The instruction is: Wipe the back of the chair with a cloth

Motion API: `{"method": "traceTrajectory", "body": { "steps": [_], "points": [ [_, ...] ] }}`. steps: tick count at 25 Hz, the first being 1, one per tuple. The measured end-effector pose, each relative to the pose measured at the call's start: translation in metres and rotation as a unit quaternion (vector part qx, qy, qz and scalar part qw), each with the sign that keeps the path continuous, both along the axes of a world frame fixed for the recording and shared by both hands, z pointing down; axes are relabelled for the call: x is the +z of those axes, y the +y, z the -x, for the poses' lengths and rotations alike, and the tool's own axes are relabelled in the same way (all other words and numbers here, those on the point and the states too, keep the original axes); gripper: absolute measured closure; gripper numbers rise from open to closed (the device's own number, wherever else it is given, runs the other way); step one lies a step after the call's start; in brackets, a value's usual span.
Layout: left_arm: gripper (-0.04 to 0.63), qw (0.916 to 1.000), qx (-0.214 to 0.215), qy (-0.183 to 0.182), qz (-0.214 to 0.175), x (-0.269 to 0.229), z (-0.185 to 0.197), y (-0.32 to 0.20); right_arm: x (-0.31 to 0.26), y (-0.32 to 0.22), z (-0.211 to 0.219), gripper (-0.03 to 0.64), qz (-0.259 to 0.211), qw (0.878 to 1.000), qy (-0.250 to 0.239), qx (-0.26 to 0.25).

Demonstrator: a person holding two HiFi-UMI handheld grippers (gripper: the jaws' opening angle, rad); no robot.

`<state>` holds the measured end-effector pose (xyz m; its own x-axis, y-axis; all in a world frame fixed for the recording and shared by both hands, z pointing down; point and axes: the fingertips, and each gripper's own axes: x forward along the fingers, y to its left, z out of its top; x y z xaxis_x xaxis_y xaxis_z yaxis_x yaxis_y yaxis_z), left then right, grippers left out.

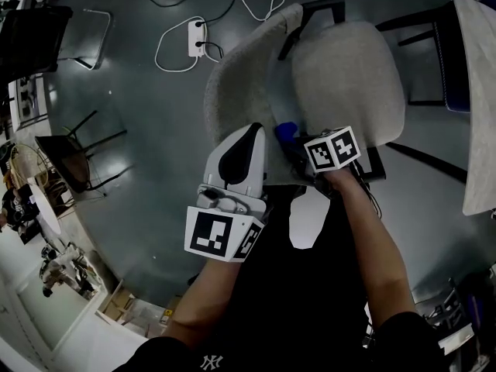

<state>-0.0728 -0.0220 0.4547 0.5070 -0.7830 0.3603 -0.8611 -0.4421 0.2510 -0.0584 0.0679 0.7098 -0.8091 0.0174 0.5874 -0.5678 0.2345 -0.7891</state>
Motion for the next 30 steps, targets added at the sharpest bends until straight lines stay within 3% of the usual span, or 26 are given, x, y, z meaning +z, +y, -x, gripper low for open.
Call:
{"method": "traceTrajectory", "body": {
  "steps": [13,20,30],
  "points": [
    [0.588,0.9999,-0.004,0.002,0.011,-0.045,0.011,0.007,-0.105,0.002,0.03,0.557,-0.026,0.999,-0.041,0.011],
    [0.588,0.9998,-0.005,0.012,0.012,-0.07,0.018,0.012,-0.16,-0.011,0.035,0.557,-0.028,0.991,-0.12,0.06],
    [0.588,0.9994,0.018,0.029,0.007,-0.117,0.021,0.036,-0.272,-0.028,0.015,0.557,-0.147,0.976,-0.14,0.082]
  ]
}}
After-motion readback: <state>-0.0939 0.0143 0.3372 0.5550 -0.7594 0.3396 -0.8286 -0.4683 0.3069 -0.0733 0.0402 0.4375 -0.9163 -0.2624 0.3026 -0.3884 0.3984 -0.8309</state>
